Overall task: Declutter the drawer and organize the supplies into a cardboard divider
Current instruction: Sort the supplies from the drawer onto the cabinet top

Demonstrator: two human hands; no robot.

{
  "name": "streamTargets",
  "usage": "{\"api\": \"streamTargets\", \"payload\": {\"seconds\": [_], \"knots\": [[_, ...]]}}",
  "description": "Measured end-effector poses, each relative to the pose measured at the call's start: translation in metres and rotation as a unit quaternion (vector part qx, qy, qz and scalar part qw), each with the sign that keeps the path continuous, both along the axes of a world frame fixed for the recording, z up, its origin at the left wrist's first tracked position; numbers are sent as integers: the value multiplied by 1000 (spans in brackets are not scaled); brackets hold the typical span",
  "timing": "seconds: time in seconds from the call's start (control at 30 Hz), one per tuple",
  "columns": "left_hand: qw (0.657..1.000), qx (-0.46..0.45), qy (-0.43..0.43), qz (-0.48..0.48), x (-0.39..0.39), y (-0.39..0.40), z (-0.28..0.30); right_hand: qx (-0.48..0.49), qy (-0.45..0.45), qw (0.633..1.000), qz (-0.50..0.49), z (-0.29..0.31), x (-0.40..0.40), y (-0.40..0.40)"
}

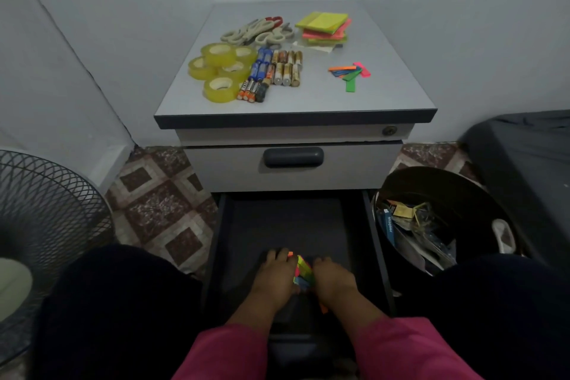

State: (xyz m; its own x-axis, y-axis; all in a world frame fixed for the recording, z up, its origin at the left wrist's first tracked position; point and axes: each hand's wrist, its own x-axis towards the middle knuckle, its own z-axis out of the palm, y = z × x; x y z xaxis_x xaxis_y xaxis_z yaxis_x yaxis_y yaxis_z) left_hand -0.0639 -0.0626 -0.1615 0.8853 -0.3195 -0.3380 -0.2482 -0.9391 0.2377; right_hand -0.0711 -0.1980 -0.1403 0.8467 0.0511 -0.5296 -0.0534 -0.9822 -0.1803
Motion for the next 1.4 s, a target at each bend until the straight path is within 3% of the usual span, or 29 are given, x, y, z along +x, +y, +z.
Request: {"api": "streamTargets", "payload": {"seconds": [0.53,0.9,1.4], "knots": [[964,-218,52,147,-3,-6,0,64,-27,997,-26,9,3,-5],[980,-73,29,184,-1,-10,-4,26,-60,998,-3,-2,3,-3],[971,-60,72,220,-3,-15,-5,63,-38,995,-64,-3,3,-6]]}}
